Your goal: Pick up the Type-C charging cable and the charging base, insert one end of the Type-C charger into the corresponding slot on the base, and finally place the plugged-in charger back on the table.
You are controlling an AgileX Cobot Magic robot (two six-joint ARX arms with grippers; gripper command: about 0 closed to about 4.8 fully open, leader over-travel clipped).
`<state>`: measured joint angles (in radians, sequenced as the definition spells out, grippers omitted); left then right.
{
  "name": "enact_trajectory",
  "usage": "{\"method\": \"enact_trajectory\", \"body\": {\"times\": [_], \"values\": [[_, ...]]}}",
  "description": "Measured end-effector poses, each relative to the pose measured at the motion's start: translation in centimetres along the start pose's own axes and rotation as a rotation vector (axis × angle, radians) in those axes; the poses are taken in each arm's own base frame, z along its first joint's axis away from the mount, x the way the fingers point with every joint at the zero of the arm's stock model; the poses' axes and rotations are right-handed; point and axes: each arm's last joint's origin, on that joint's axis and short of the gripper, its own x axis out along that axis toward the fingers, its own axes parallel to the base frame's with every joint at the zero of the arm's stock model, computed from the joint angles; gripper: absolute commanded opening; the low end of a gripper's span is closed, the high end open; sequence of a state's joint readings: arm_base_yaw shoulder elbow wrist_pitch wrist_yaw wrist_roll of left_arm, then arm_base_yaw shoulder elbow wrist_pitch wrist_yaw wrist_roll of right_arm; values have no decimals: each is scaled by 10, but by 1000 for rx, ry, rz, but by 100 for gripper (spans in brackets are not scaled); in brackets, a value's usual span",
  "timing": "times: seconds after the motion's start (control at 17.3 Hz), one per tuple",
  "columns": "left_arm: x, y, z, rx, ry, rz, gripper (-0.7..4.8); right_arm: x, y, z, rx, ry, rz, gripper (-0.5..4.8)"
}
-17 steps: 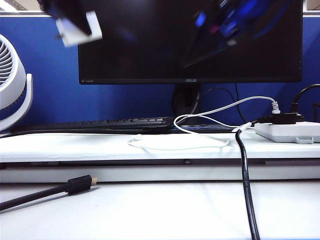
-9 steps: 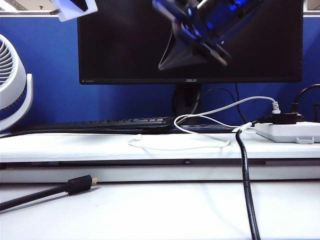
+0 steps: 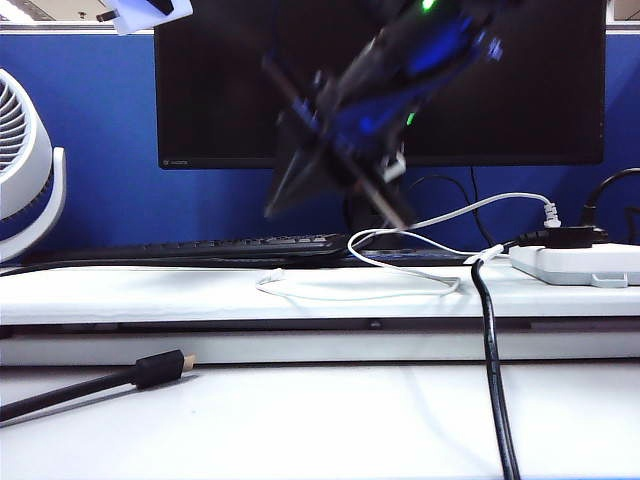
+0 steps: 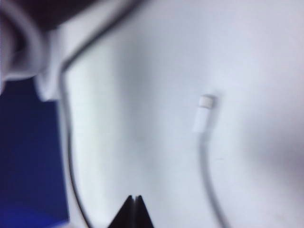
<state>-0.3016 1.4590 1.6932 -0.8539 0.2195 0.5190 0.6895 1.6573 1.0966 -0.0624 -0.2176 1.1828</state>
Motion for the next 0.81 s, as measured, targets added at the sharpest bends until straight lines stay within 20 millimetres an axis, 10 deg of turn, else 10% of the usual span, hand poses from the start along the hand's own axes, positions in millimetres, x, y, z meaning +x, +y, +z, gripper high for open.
{"method": "enact_trajectory", "body": {"times": [0.81], "values": [[-3,-3,-4,-10,40,-23,-6,32,8,7,-49,-162,-70,229]]}}
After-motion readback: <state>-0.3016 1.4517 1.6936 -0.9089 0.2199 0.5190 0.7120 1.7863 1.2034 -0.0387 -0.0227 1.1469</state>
